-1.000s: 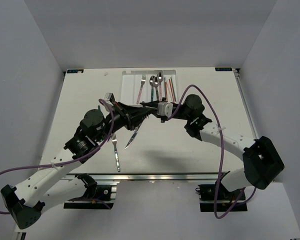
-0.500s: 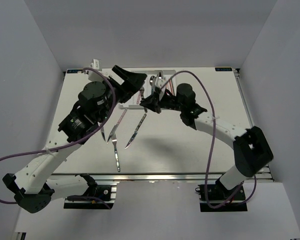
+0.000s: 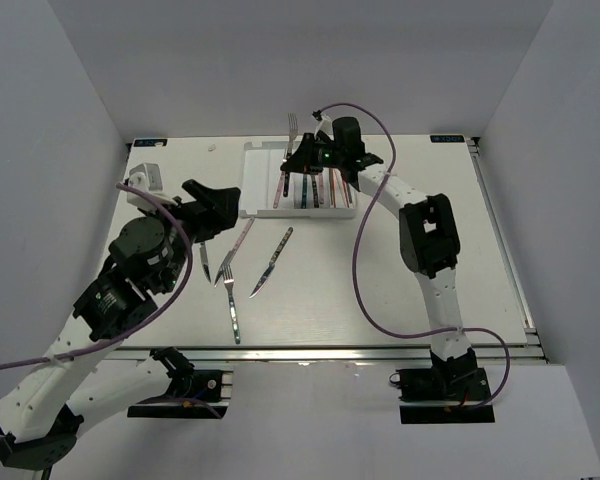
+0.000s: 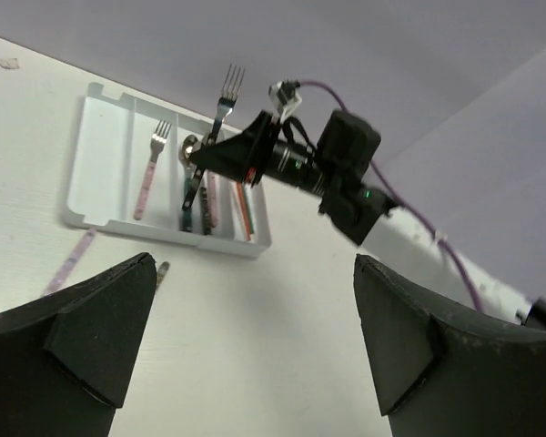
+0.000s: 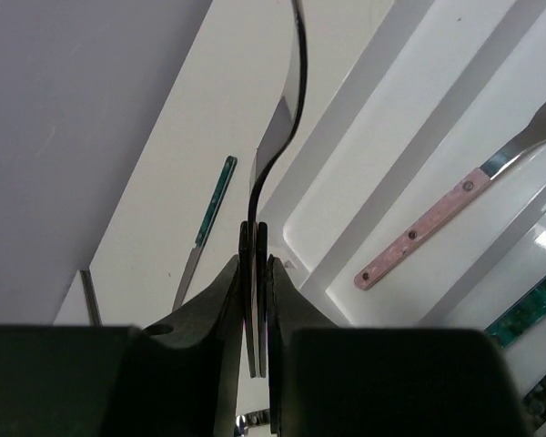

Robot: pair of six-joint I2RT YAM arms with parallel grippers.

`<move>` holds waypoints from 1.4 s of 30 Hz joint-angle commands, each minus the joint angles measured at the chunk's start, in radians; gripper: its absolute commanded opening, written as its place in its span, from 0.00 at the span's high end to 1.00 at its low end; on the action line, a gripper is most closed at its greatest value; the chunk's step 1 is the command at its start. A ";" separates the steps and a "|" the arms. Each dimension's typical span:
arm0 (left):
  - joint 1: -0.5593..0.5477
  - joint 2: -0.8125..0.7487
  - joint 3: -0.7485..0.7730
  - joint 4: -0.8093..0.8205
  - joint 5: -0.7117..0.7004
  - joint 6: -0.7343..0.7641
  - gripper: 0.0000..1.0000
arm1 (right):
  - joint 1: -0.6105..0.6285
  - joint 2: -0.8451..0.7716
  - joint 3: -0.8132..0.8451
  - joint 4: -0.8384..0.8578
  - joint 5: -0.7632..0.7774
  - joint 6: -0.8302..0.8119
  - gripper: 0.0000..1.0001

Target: Sort the eating utensils into containers

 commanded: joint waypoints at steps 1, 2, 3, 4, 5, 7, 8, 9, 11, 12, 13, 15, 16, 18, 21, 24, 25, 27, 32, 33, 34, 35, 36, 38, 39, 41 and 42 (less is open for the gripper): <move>0.003 -0.061 -0.061 0.000 0.059 0.141 0.02 | -0.005 0.092 0.168 -0.128 -0.005 0.101 1.00; 0.001 -0.079 -0.099 0.026 0.078 0.166 0.02 | -0.011 0.114 0.212 -0.124 0.001 0.119 1.00; 0.001 -0.095 -0.118 0.039 0.098 0.204 0.02 | -0.015 0.153 0.231 -0.115 0.003 0.150 1.00; 0.003 -0.121 -0.135 0.052 0.139 0.218 0.02 | -0.026 0.174 0.249 -0.115 0.009 0.161 1.00; 0.003 -0.132 -0.159 0.057 0.157 0.232 0.02 | -0.028 0.186 0.275 -0.113 0.014 0.161 1.00; 0.003 -0.147 -0.187 0.066 0.196 0.263 0.02 | -0.028 0.215 0.286 -0.075 0.009 0.158 1.00; 0.001 -0.164 -0.202 0.080 0.235 0.273 0.02 | -0.028 0.223 0.292 -0.061 0.000 0.161 1.00; 0.003 -0.172 -0.233 0.086 0.251 0.289 0.02 | -0.029 0.232 0.320 -0.061 0.002 0.162 1.00; 0.003 -0.190 -0.259 0.102 0.269 0.298 0.02 | -0.025 0.254 0.347 -0.076 0.009 0.147 1.00; 0.003 -0.196 -0.280 0.102 0.274 0.304 0.02 | -0.025 0.257 0.355 -0.081 0.015 0.139 1.00; 0.003 -0.201 -0.291 0.103 0.276 0.307 0.02 | -0.020 0.258 0.352 -0.081 0.020 0.129 1.00; 0.003 -0.218 -0.313 0.106 0.265 0.315 0.02 | -0.014 0.267 0.351 -0.086 0.029 0.118 1.00; 0.001 -0.221 -0.329 0.109 0.260 0.317 0.02 | -0.011 0.270 0.352 -0.092 0.032 0.107 1.00; 0.003 -0.227 -0.340 0.108 0.254 0.315 0.02 | 0.000 0.281 0.351 -0.096 0.048 0.089 1.00; 0.003 -0.233 -0.349 0.102 0.256 0.313 0.02 | 0.011 0.290 0.349 -0.096 0.064 0.064 1.00; 0.001 -0.245 -0.359 0.099 0.254 0.315 0.02 | 0.023 0.292 0.343 -0.132 0.090 0.038 1.00; 0.003 -0.247 -0.359 0.096 0.251 0.315 0.02 | 0.025 0.292 0.338 -0.130 0.098 0.037 0.99; 0.001 -0.253 -0.363 0.092 0.248 0.315 0.02 | 0.025 0.292 0.323 -0.119 0.115 0.038 0.99; 0.003 -0.274 -0.374 0.086 0.243 0.313 0.02 | 0.029 0.295 0.312 -0.110 0.133 0.036 0.97; 0.003 -0.277 -0.374 0.086 0.243 0.313 0.02 | 0.029 0.297 0.312 -0.109 0.136 0.036 0.96; 0.001 -0.277 -0.376 0.085 0.243 0.313 0.02 | 0.029 0.298 0.312 -0.109 0.140 0.035 0.94; 0.001 -0.281 -0.376 0.083 0.242 0.313 0.02 | 0.031 0.301 0.315 -0.109 0.143 0.033 0.90; 0.003 -0.281 -0.376 0.083 0.242 0.313 0.02 | 0.031 0.301 0.314 -0.109 0.144 0.030 0.90; 0.003 -0.284 -0.377 0.085 0.250 0.312 0.02 | 0.031 0.309 0.312 -0.109 0.147 0.030 0.85; 0.001 -0.285 -0.377 0.085 0.253 0.312 0.02 | 0.031 0.312 0.315 -0.109 0.147 0.030 0.85; 0.003 -0.290 -0.379 0.083 0.254 0.312 0.02 | 0.031 0.323 0.318 -0.081 0.140 0.027 0.81; 0.003 -0.290 -0.379 0.083 0.256 0.312 0.02 | 0.031 0.324 0.321 -0.082 0.141 0.027 0.77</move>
